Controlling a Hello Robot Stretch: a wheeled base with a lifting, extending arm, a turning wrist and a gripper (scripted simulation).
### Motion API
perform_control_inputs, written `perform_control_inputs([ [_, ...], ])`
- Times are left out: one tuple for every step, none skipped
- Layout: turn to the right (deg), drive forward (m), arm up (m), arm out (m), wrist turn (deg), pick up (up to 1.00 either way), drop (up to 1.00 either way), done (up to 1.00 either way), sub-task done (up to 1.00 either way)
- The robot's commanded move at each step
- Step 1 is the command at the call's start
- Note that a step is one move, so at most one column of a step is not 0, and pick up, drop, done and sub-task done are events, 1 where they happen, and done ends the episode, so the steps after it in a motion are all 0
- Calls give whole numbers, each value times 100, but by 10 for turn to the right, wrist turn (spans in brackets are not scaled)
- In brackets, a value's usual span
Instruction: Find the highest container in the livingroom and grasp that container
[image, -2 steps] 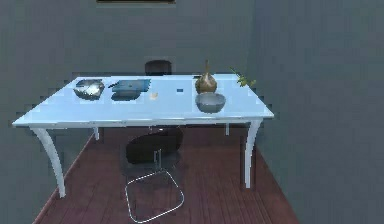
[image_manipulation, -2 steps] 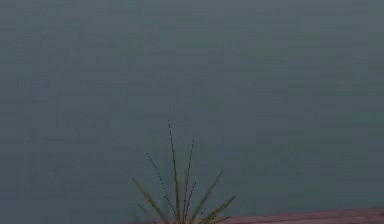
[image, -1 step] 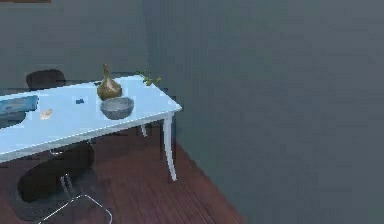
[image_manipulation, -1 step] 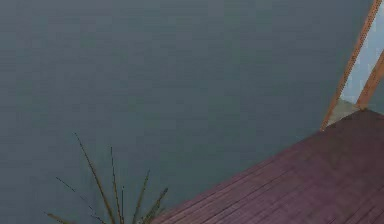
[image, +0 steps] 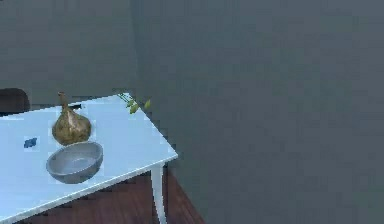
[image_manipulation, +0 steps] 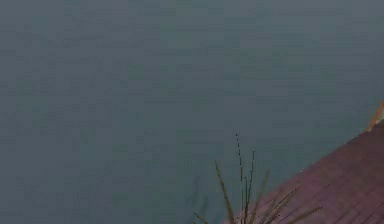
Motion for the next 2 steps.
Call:
perform_control_inputs([
  [-300, 0, 0, 0, 0, 0, 0, 0, 0],
  [0, 30, 0, 0, 0, 0, 0, 0, 0],
])
